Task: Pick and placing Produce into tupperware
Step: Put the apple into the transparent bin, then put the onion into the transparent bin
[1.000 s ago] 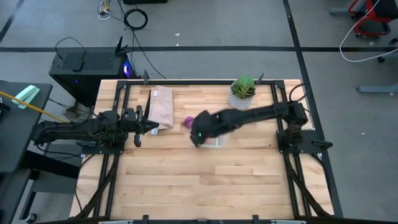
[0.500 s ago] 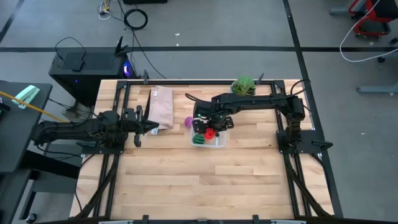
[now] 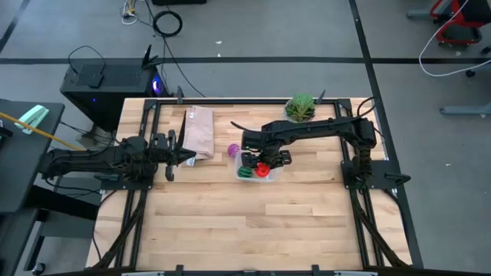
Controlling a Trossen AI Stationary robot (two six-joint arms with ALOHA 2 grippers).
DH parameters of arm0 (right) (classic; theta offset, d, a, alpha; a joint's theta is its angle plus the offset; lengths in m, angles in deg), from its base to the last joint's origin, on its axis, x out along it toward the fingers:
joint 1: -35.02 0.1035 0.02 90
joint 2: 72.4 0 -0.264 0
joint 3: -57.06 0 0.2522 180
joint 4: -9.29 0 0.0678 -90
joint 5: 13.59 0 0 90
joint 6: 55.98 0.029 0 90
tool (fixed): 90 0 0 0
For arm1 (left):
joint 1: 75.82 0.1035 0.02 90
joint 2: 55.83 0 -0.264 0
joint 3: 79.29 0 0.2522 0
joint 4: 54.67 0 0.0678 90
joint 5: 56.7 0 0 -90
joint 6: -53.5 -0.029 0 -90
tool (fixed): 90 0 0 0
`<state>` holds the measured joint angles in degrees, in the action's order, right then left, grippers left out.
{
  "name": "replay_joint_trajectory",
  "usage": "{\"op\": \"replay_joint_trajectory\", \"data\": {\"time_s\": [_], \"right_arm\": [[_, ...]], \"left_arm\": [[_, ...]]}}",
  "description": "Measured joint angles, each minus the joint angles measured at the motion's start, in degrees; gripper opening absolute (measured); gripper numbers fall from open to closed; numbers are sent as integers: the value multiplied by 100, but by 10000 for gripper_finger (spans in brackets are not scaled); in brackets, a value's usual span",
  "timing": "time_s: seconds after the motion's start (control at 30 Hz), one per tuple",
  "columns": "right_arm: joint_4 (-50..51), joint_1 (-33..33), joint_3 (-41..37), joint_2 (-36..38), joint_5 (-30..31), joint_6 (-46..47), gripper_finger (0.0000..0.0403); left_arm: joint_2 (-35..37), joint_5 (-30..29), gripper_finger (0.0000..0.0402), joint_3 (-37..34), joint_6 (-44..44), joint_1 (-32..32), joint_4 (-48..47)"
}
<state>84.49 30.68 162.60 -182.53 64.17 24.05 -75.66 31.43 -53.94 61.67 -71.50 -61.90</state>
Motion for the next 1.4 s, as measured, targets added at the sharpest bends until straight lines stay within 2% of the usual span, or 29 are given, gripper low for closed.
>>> {"op": "replay_joint_trajectory", "data": {"time_s": [0.33, 0.7, 1.13, 1.4], "right_arm": [[-379, 0, -124, 2, 340, 106, 292], [-502, 8, -124, 2, 322, -67, 312], [-623, 11, -124, 2, 307, -193, 342], [-762, -40, 518, -2, 78, -438, 330]], "left_arm": [[0, 0, 26, 2, 0, 0, -45], [-1, 1, 16, 2, 3, 1, -94], [0, 1, 27, 1, 16, 0, -90], [0, 0, 16, 2, 15, 0, -83]]}}
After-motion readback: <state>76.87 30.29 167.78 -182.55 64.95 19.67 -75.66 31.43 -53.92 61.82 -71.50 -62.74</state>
